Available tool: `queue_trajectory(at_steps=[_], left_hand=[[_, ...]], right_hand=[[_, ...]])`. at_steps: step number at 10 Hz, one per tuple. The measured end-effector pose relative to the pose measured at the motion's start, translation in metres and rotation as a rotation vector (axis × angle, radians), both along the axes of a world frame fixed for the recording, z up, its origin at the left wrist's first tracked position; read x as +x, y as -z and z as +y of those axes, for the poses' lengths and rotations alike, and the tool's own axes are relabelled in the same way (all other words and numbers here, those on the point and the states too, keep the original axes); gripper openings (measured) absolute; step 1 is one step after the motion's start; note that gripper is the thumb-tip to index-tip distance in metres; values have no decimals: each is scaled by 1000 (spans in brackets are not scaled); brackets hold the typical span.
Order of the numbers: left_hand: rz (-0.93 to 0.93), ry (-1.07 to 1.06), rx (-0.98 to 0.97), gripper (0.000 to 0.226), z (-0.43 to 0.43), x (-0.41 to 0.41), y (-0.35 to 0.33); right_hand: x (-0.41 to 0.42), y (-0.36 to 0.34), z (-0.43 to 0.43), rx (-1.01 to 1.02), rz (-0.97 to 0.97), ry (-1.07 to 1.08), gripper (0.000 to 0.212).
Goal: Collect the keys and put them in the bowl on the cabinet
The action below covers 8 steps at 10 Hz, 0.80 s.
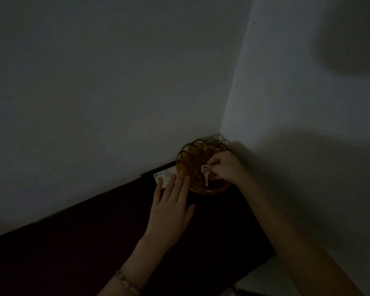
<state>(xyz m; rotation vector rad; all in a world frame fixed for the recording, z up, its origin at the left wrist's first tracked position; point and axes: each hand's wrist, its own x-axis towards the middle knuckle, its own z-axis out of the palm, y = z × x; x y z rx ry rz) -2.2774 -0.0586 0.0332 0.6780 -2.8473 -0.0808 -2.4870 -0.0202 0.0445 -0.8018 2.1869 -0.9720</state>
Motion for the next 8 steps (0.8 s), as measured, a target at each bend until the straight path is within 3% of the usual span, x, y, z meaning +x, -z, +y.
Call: queue_trajectory(at_steps=[2, 5, 7, 8], left_hand=[[-42, -8, -8, 68, 1, 0, 5], [-65, -4, 6, 71, 0, -1, 5], [-20, 34, 14, 71, 3, 9, -13], [98, 62, -22, 69, 2, 21, -29]], right_hand=[[-8, 1, -13, 182, 129, -86, 13], [0, -10, -8, 227, 318, -119, 15], [37, -52, 30, -73, 547, 40, 14], [77, -68, 57, -247, 857, 127, 28]])
